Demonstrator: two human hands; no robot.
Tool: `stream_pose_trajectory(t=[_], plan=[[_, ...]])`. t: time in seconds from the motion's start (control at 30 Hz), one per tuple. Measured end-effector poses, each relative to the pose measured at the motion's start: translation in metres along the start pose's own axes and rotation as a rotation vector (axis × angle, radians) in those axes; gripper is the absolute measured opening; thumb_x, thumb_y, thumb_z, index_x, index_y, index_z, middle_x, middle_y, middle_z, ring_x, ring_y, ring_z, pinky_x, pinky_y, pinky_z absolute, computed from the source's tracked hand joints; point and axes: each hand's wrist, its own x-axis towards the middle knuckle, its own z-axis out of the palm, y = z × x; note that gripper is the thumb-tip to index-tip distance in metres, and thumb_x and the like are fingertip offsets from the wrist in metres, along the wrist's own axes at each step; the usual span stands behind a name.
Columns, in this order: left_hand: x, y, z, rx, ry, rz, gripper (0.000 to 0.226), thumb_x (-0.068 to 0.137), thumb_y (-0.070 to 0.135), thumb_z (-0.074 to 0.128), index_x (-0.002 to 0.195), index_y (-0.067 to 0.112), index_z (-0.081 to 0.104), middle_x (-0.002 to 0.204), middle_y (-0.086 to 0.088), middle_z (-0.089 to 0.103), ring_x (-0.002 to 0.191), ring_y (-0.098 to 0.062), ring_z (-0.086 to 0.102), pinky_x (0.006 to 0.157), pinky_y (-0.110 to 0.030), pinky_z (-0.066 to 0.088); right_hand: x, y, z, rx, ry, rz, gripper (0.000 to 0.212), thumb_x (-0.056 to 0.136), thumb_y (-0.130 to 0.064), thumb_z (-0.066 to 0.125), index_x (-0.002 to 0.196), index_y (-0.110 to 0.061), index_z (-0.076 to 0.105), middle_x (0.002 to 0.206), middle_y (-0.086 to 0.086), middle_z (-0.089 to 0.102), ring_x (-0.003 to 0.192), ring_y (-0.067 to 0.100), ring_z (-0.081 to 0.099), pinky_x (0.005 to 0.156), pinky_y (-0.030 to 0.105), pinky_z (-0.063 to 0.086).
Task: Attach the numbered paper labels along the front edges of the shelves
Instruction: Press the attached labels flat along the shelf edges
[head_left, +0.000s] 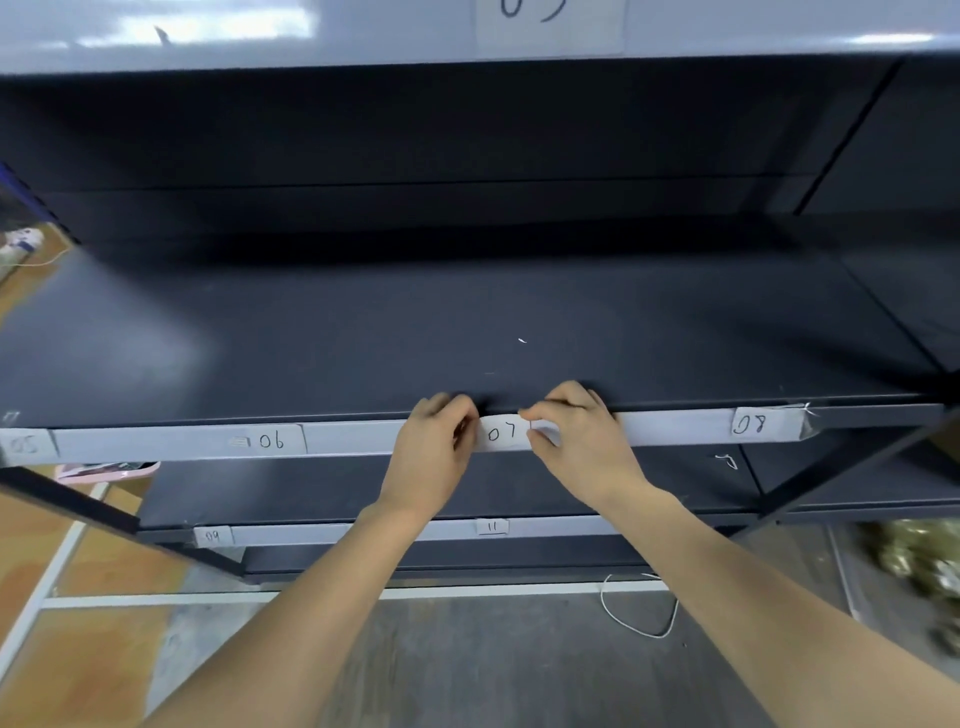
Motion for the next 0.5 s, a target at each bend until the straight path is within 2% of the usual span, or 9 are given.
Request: stream_pose_trajectory(t=[0.13,0.23,0.3,0.37,0.43,0.5], plan=[[0.001,0.001,-0.001,0.083,-0.028,0.023,0.008,0.088,0.003,0.058,0.083,0.009,0.057,0.075,-0.003,0.053,0.073,-0.024,0.045,0.057,-0.034,0.043,0.0,-0.005,-0.011,-0.091,-0.133,0.005,0.027,0.091,-0.028,0.058,0.118,-0.03,0.064,0.115,-0.008,0.045,0.109,0.014,0.044,0.099,0.038,0.039],[-0.001,0.006,-0.009,0.134,-0.127,-0.013,0.006,0.09,0.006,0.054,0.093,0.01,0.057,0.089,-0.005,0.056,0.084,-0.026,0.049,0.065,-0.038,0.046,0.001,-0.017,-0.027,-0.211,-0.282,0.052,0.039,0.093,-0.037,0.052,0.132,-0.033,0.053,0.126,-0.01,0.04,0.122,0.012,0.038,0.109,0.036,0.028],[-0.005,0.013,-0.018,0.196,-0.224,-0.038,0.015,0.092,0.014,0.051,0.106,0.012,0.056,0.106,-0.004,0.056,0.097,-0.026,0.05,0.073,-0.038,0.047,-0.002,-0.029,-0.037,-0.262,-0.366,0.08,0.046,0.092,-0.041,0.049,0.138,-0.032,0.046,0.133,-0.01,0.038,0.127,0.013,0.036,0.112,0.035,0.024],[-0.013,0.018,-0.028,0.3,-0.311,-0.063,0.033,0.093,0.024,0.049,0.124,0.016,0.051,0.123,-0.001,0.053,0.113,-0.026,0.046,0.084,-0.037,0.046,-0.012,-0.038,-0.045,-0.272,-0.394,0.096,0.049,0.09,-0.043,0.048,0.137,-0.029,0.044,0.136,-0.007,0.039,0.128,0.016,0.037,0.11,0.034,0.027],[-0.022,0.022,-0.042,0.401,-0.354,-0.117,0.049,0.093,0.034,0.046,0.139,0.021,0.041,0.137,0.001,0.046,0.127,-0.023,0.039,0.096,-0.034,0.04,-0.027,-0.043,-0.053,-0.266,-0.362,0.09,0.054,0.088,-0.044,0.048,0.139,-0.028,0.04,0.14,-0.004,0.039,0.13,0.019,0.037,0.109,0.035,0.029],[-0.032,0.028,-0.057,0.485,-0.363,-0.179,0.057,0.093,0.041,0.044,0.145,0.019,0.034,0.144,0.001,0.042,0.134,-0.021,0.033,0.104,-0.035,0.035,-0.043,-0.044,-0.065,-0.26,-0.304,0.073,0.061,0.088,-0.044,0.049,0.144,-0.025,0.033,0.146,-0.004,0.036,0.133,0.021,0.035,0.11,0.035,0.029]])
